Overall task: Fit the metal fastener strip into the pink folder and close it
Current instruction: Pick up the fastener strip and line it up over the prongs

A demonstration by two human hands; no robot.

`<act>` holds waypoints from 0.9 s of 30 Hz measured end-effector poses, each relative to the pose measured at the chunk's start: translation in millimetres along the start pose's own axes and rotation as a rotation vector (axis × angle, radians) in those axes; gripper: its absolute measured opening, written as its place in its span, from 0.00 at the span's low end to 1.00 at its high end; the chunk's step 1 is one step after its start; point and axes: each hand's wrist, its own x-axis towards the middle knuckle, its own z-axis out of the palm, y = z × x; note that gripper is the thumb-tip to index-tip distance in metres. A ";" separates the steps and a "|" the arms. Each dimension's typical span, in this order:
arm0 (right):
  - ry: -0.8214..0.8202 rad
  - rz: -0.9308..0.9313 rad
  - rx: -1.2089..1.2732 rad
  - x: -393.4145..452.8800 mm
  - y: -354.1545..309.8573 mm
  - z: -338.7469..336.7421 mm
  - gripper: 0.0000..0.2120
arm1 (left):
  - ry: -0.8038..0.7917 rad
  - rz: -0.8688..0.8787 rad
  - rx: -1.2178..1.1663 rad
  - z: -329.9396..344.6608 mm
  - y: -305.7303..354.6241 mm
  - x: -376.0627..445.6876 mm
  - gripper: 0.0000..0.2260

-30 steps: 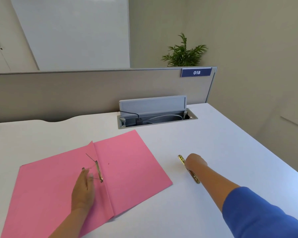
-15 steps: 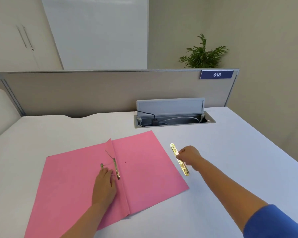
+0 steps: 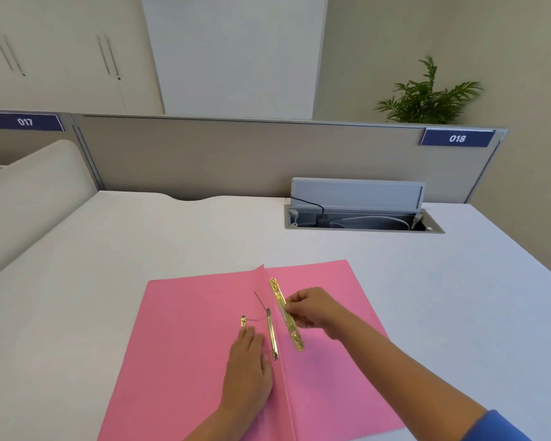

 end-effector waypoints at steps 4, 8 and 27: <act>-0.001 0.001 0.015 1.0 0.2 6.4 0.03 | 0.097 -0.175 -0.224 -16.0 3.8 18.0 0.17; 0.013 0.000 0.017 2.7 -1.9 11.6 0.08 | 0.066 -0.329 -0.500 -34.0 8.9 57.2 0.18; -0.025 -0.006 0.060 8.9 -12.5 21.6 0.09 | 0.031 -0.321 -0.783 -23.1 16.2 87.8 0.16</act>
